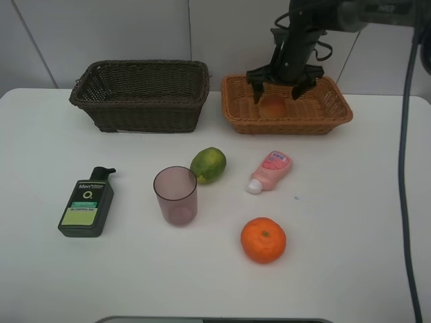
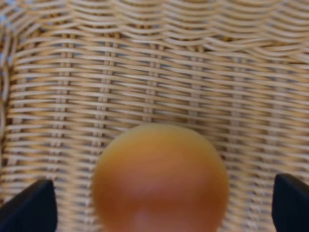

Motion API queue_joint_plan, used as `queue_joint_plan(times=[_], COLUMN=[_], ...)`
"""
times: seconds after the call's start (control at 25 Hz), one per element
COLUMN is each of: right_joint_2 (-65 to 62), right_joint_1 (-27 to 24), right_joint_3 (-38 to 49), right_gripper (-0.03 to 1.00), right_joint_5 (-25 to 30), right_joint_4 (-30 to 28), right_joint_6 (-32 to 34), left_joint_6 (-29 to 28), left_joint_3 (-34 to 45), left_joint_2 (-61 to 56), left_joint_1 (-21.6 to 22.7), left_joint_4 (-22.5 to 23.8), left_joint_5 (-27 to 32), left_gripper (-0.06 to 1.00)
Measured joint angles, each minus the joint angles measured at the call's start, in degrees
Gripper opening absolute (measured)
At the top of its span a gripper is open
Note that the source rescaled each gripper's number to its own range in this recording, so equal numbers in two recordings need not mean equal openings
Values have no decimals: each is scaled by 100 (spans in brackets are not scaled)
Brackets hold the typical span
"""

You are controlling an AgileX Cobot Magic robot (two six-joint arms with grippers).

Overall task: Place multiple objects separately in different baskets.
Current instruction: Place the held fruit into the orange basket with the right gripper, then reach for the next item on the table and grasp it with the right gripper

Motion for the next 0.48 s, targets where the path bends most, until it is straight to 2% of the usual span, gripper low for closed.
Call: queue_joint_plan(times=[0.24,0.48], right_joint_2=[-551,-1385], right_joint_1=[186,529], right_joint_3=[43,1146], right_gripper=[100,100], right_joint_5=[822,881], right_joint_4=[-31,13], right_joint_6=[212,232], left_joint_6=[0,0], left_joint_3=[0,0], left_joint_2=[0,0], left_joint_1=[0,0], left_joint_4=[0,0], left_joint_5=[0,0], left_gripper=[96,96])
